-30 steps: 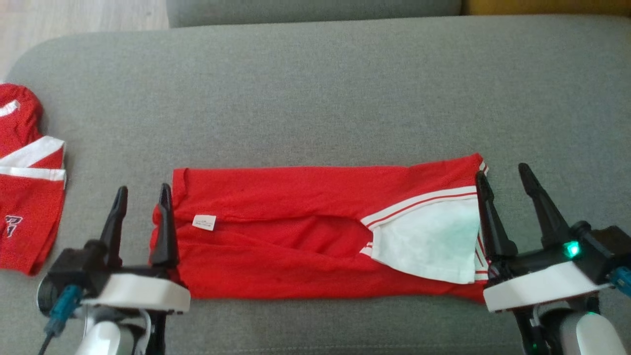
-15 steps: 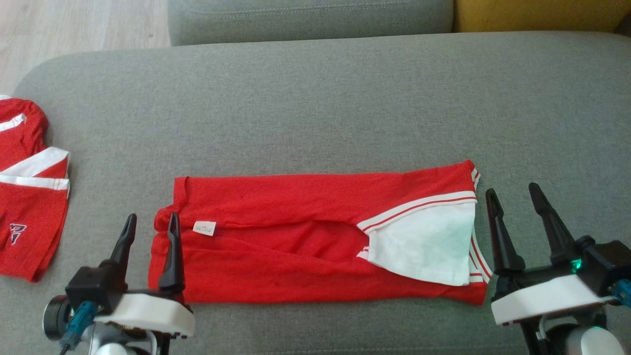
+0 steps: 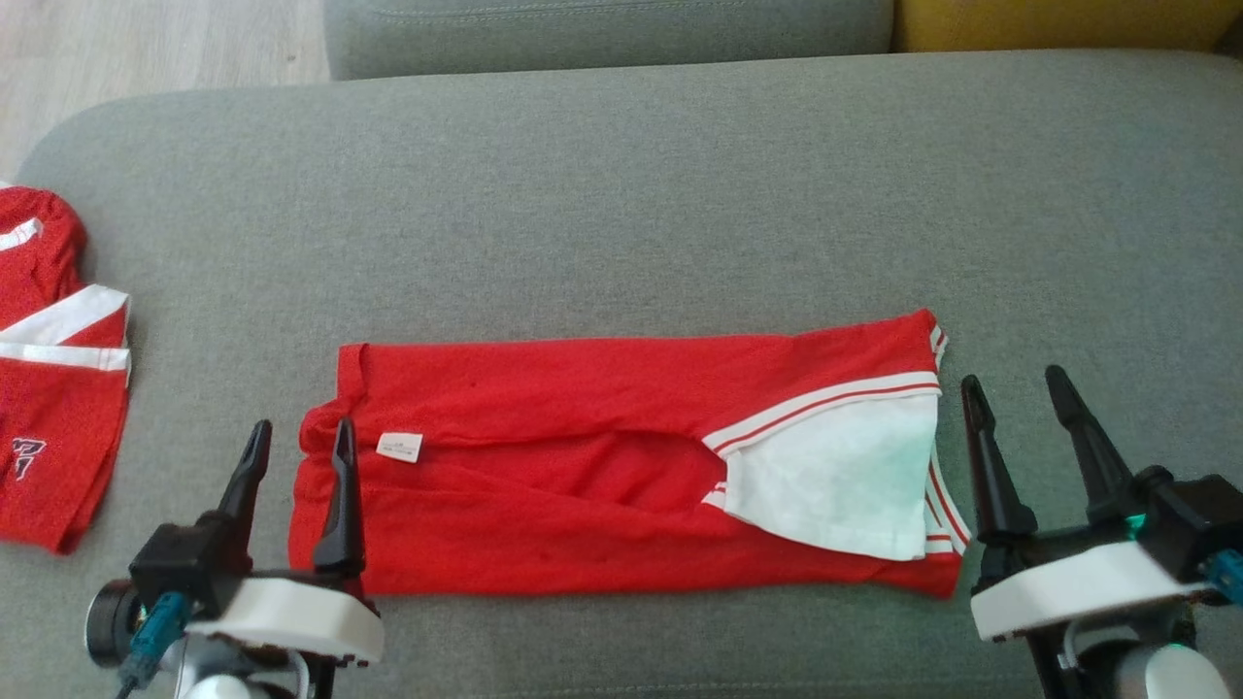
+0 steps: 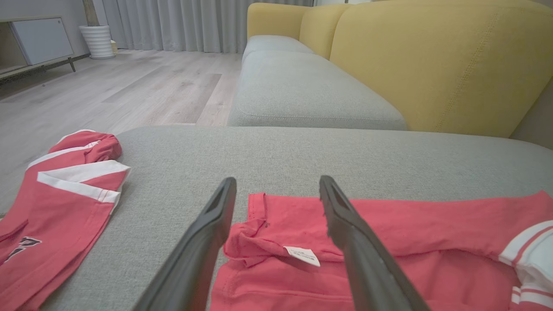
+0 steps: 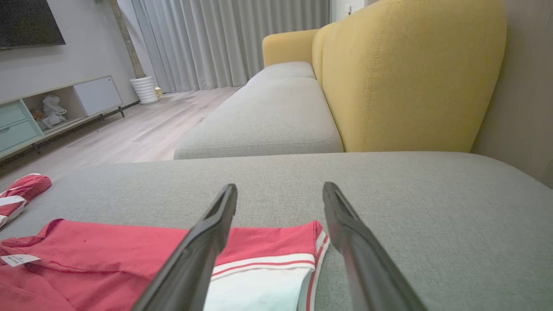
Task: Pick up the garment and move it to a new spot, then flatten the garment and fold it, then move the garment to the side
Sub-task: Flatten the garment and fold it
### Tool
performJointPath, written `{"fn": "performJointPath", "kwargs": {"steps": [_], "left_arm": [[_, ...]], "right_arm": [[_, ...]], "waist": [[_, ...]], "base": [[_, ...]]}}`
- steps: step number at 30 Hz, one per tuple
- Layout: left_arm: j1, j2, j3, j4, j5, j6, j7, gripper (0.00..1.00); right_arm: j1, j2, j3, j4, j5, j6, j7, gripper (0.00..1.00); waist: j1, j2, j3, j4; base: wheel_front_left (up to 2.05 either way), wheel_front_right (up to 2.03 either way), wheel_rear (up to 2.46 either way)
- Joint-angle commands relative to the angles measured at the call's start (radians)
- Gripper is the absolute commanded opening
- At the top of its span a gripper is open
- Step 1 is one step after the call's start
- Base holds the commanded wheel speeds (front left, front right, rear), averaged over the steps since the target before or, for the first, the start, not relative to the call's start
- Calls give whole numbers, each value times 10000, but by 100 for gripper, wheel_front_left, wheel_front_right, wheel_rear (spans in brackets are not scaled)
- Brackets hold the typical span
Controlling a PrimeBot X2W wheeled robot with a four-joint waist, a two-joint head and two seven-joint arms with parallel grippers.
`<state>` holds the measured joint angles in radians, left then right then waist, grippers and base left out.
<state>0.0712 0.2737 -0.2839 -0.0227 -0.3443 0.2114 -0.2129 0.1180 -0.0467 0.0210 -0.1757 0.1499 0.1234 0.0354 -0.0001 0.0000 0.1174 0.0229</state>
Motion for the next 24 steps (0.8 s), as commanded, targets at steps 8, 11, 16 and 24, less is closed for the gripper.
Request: {"fn": "performJointPath", "kwargs": {"steps": [8,11,16,24], "left_arm": [[-965,98,131,-229,-22,-101,-104,100],[-1142,23,89,-83,-45,-176,-179,100],[-1314,-136,129,214,-129,-263,-324,100],[-1503,-325,110,467,-106,-416,-437,100]], "right_arm": [[-806,-80,-202,1836,215,73,111,100],[-1191,-134,-185,2863,226,73,193,100],[-1683,-98,-149,4071,254,73,774,100],[-1814,-50,48,4943,645,73,1735,0]], "waist": [[1,0,488,307],[1,0,698,451],[1,0,947,553],[1,0,1086,618]], "base": [[0,0,0],[0,0,0],[0,0,0],[0,0,0]]}}
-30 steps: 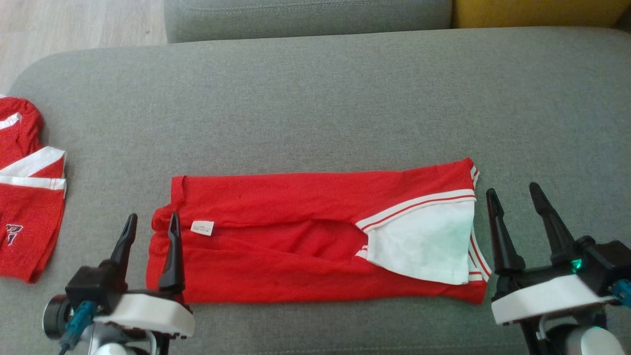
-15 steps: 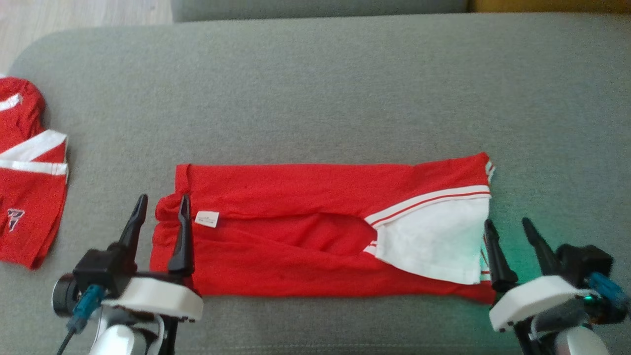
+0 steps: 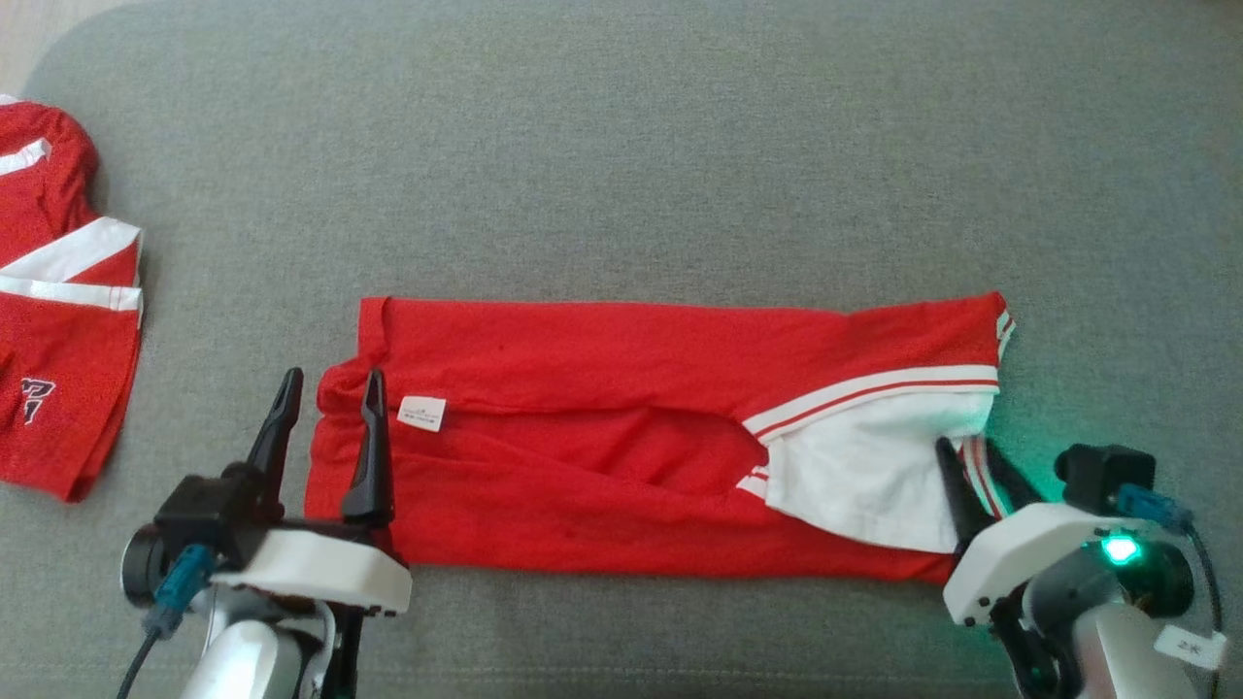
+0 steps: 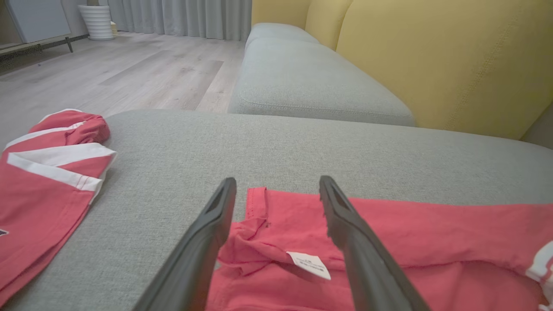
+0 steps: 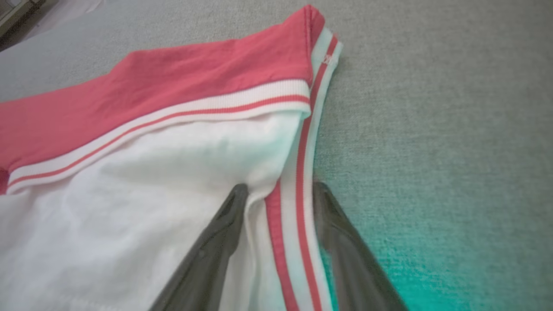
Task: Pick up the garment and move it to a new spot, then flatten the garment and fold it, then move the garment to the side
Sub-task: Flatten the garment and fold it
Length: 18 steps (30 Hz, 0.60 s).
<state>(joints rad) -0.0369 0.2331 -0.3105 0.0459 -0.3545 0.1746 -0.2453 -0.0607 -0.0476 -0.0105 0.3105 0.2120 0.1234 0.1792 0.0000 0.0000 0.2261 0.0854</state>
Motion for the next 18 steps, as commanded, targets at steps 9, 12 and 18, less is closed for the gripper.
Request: {"fn": "performJointPath", "kwargs": {"steps": [9,12,18], "left_arm": [[-443,66,512,-180,76,-107,-150,100],[-414,64,557,-217,105,-99,-155,100],[-355,44,636,-247,139,-76,-160,100]], "right_arm": [[76,-58,238,-496,484,73,292,0],[82,-253,-89,-851,528,73,379,0],[140,-761,-1161,-1495,521,73,749,0]], "waist": [[0,0,-70,-180],[0,0,-95,-261],[0,0,-132,-386]], "base": [[0,0,0],[0,0,0],[0,0,0]]}}
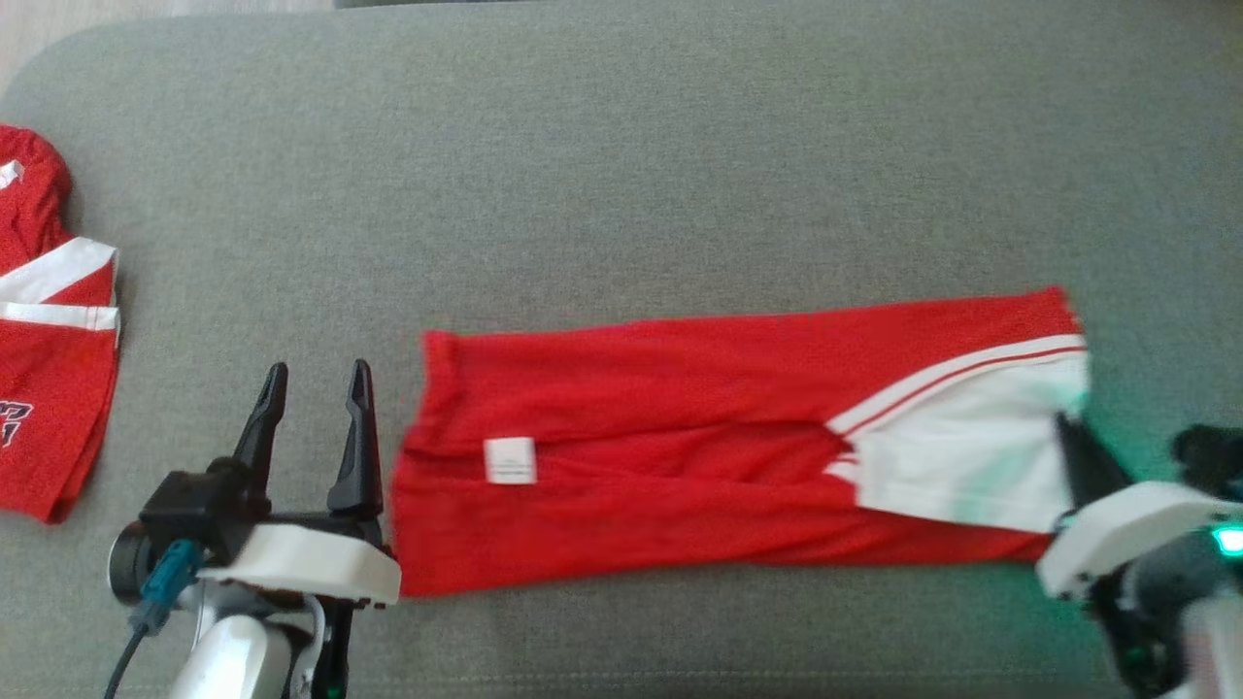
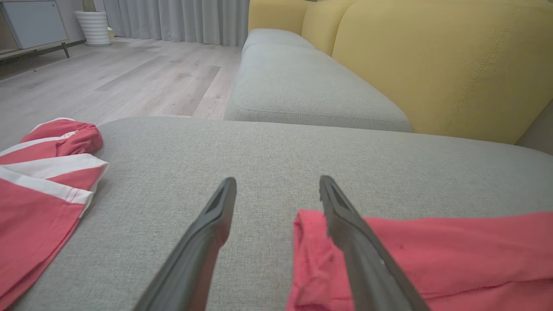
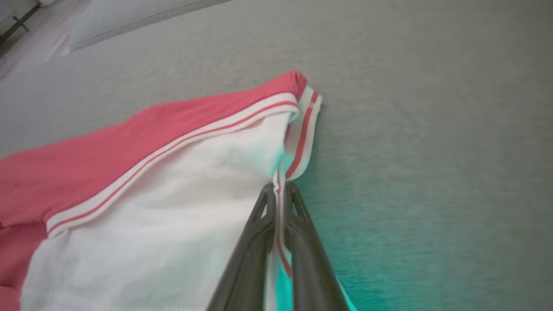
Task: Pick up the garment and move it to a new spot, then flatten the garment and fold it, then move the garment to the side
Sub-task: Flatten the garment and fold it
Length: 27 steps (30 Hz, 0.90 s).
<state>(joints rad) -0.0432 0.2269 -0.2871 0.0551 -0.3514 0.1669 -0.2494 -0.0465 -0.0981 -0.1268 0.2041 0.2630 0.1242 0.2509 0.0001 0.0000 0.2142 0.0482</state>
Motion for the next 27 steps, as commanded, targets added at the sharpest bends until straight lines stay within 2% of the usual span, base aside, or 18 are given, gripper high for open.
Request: {"fn": "performJointPath", "kwargs": {"steps": [1,8,12,17,20,23,27], "left_arm": [[-288,96,408,-332,111,0,-120,100],[-195,-17,457,-283,115,-22,-122,100],[-83,-43,489,-239,143,-47,-122,100],[21,-53,407,-268,211,-46,-123,100],[85,-51,335,-314,224,-30,-88,100],[59,-32,302,-236,167,-108,-89,100],[-12,-46,236,-176,165,-138,-91,100]], "right_arm": [[29,-351,-206,-548,-24,65,73,0],[378,-688,-1235,-1151,-126,65,524,0],[345,-700,-841,-2165,-164,65,789,0],[92,-495,791,-3958,-64,65,1424,0],[-136,-228,2141,-4525,41,65,1869,0],[-429,159,3495,-4424,377,65,1928,0],[-774,446,5069,-3324,1122,65,1525,0]], "waist": [[-1,0,-27,-16],[-1,0,-219,-30],[-1,0,-392,-111],[-1,0,-623,-167],[-1,0,-742,-153],[-1,0,-816,-73],[-1,0,-830,162]], "base": [[0,0,0],[0,0,0],[0,0,0],[0,0,0],[0,0,0],[0,0,0],[0,0,0]]}}
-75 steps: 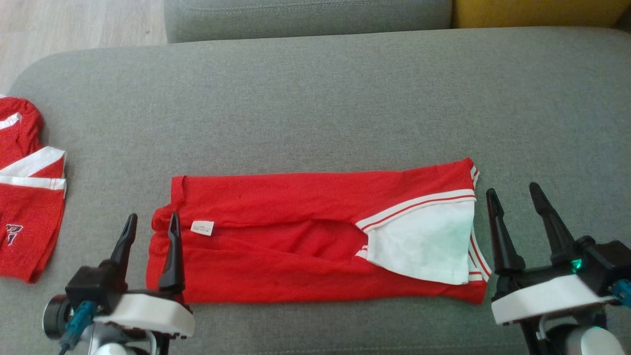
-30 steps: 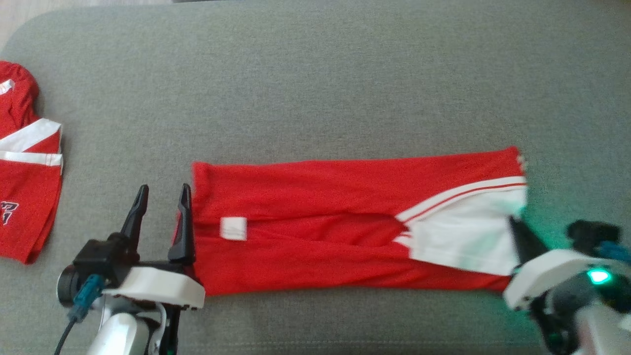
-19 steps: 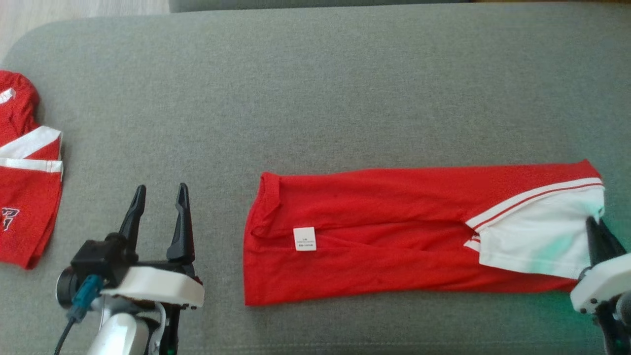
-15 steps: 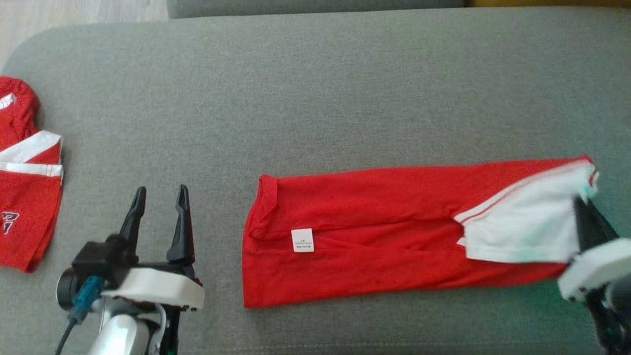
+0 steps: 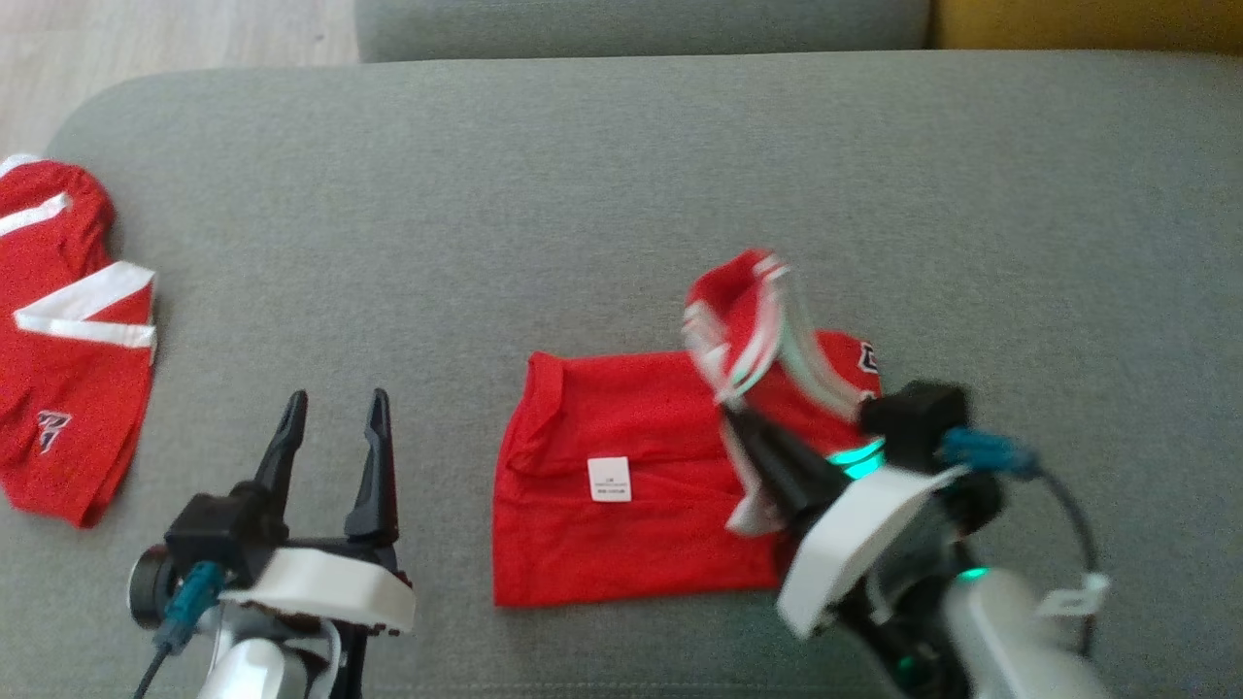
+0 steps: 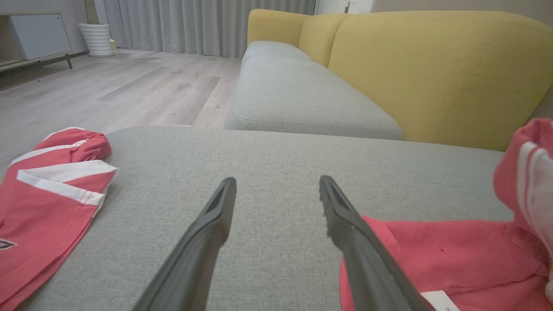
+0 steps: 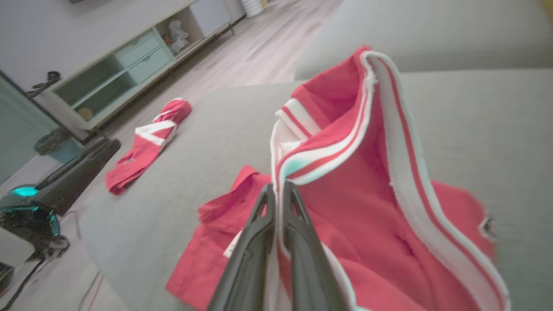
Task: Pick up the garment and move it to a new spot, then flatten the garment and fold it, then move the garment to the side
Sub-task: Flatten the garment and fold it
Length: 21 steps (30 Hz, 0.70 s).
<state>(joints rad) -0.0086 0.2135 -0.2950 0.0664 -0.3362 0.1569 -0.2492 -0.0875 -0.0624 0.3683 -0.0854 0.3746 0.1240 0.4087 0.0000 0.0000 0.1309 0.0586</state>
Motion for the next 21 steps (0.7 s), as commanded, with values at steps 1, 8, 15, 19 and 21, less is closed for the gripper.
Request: {"fn": "performJointPath", "kwargs": {"steps": [1,8,15,19,21], "left_arm": [[-368,88,292,-289,24,-39,-90,100],[-571,71,156,-231,54,-84,-72,100],[-774,6,193,-132,24,-97,-95,100],[-824,-8,248,-69,19,-109,-104,100],[-865,-6,270,-42,28,-135,-109,100]], "right_arm": [[-462,106,451,-89,258,67,-266,0],[-1635,119,2621,2234,2197,67,-1956,0],[-2875,120,3674,4248,3264,67,-3044,100],[-3231,121,4057,4297,3442,67,-3567,100],[-3447,121,4311,4083,3519,67,-3950,100]], "waist": [[0,0,17,139],[0,0,305,747],[0,0,664,991],[0,0,719,939],[0,0,733,879]], "base": [[0,0,0],[0,0,0],[0,0,0],[0,0,0],[0,0,0]]}}
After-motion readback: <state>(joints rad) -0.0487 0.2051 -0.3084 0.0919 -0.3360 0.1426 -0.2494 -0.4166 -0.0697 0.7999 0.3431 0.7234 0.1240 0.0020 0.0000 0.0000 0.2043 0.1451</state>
